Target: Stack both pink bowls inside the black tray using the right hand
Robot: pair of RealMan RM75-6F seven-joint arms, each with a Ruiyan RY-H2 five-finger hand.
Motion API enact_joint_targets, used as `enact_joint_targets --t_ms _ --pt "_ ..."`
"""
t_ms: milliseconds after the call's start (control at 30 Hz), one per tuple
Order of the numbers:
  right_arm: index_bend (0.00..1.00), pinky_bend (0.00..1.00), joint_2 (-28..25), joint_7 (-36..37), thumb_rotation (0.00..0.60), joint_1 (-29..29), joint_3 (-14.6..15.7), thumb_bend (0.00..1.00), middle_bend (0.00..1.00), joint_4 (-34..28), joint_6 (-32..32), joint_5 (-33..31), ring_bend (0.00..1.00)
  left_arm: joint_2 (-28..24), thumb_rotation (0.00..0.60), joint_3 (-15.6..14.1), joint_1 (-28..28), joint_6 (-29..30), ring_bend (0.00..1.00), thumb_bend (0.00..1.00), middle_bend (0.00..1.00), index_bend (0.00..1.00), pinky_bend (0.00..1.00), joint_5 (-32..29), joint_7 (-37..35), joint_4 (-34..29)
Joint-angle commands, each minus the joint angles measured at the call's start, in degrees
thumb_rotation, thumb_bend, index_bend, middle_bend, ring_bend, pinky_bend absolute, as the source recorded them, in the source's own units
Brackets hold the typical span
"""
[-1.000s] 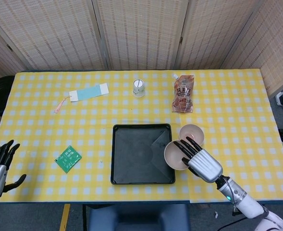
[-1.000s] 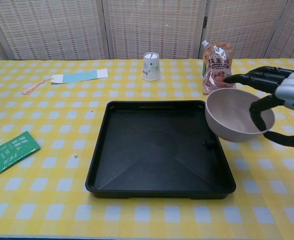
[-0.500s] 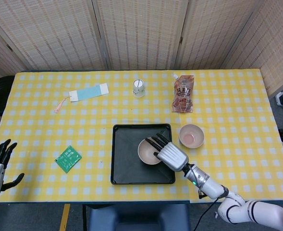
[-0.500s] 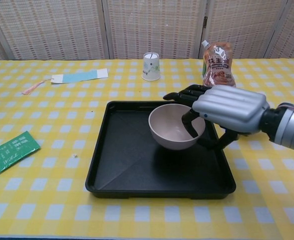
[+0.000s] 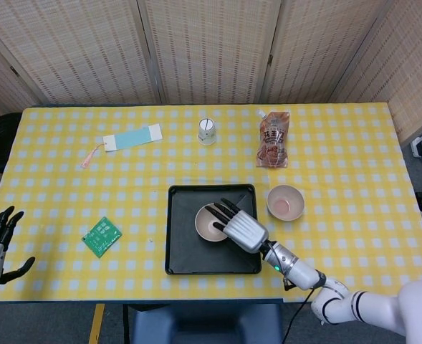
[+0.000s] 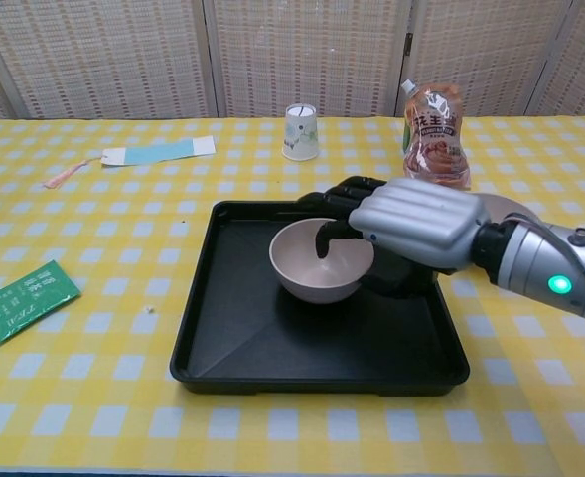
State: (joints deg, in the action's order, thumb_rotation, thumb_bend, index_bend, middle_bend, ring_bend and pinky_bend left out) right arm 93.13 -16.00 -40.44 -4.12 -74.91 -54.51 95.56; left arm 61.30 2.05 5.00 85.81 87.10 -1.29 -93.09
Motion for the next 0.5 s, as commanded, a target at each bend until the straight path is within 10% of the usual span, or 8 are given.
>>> enact_joint_targets --t_ms 33,500 --pt "0.17 0.00 -2.1 0.4 0.600 1.3 1.0 0.47 0.00 -2.1 -3.1 0.8 0.00 0.0 0.600 -0.1 0.0 -0.1 0.00 0.28 0.00 0.00 0.00 0.1 0.3 -0.1" --pt "0.17 0.00 -16.1 3.1 0.600 14.9 5.9 0.47 0.00 -9.6 -20.7 -0.2 0.00 0.8 0.600 -0.6 0.3 -0.5 0.00 0.28 0.00 0.00 0.00 0.9 2.5 -0.6"
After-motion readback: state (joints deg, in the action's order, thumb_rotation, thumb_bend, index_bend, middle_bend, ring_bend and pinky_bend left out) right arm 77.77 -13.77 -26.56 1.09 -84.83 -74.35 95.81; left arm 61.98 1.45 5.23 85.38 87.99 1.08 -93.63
